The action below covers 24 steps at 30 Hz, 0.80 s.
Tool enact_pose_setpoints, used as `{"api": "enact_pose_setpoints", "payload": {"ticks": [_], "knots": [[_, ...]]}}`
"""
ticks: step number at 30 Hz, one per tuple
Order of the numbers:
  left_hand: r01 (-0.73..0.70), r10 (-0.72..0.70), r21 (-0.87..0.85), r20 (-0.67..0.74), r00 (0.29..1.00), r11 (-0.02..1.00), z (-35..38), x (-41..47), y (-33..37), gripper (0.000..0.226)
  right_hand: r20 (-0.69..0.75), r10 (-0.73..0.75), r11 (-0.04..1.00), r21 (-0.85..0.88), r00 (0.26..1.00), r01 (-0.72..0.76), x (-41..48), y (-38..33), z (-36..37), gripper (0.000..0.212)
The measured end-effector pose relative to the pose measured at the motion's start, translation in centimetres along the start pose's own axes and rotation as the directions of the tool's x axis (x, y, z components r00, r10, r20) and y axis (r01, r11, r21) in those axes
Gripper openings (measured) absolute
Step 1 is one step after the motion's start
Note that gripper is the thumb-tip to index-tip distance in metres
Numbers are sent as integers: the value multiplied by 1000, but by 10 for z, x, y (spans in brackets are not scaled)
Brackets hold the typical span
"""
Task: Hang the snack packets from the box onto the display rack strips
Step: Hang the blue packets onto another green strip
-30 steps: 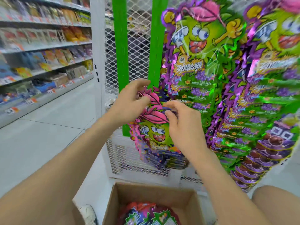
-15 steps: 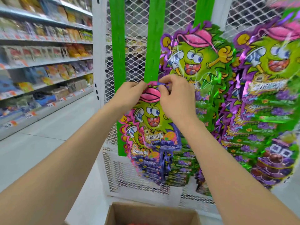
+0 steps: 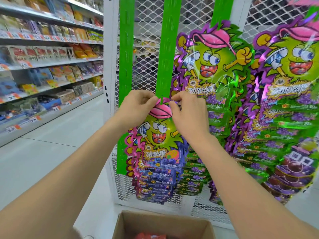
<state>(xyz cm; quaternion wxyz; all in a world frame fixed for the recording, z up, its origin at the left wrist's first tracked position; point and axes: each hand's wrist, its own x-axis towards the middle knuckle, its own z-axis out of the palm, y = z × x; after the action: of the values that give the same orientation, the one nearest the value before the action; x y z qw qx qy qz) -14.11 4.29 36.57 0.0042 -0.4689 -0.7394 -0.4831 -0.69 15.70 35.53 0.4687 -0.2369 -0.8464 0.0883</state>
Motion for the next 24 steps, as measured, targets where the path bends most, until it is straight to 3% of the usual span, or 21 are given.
{"api": "enact_pose_setpoints", "payload": {"ticks": [2,6,8,10,12,13,15,16,19,22,24], "knots": [[-82,90,111,-61,994,990,5,-4,-8,8,-59,-48,999,6,997,48,-5,3,3,14],[-216,245,301,-61,968,929,15,-16,-25,46,-203,-177,984,-70,963,166,-33,8,7,19],[-269,337,423,-93,937,865,22,-29,-39,54,-197,-237,970,4,951,243,-64,17,14,21],[-299,413,492,-140,900,818,35,-50,-56,47,-69,-246,959,129,967,253,-105,32,28,17],[-341,420,482,-64,905,807,54,-78,-80,32,239,-138,976,199,961,91,-149,55,48,17],[-370,397,454,38,917,811,64,-93,-91,26,433,-42,983,179,901,-40,-170,70,61,21],[-386,271,363,329,905,848,84,-120,-113,18,737,111,977,43,666,-210,-212,105,87,25],[-360,175,331,476,862,872,93,-131,-121,17,821,156,971,-27,549,-236,-232,119,97,26],[-314,-14,306,736,677,899,115,-155,-135,14,892,330,909,-212,309,-358,-297,160,121,20],[-335,-90,309,840,536,890,140,-170,-146,14,860,487,828,-397,154,-396,-365,190,139,16],[-363,-139,346,861,489,865,156,-182,-158,16,843,537,792,-494,23,-359,-408,202,153,13]]}}
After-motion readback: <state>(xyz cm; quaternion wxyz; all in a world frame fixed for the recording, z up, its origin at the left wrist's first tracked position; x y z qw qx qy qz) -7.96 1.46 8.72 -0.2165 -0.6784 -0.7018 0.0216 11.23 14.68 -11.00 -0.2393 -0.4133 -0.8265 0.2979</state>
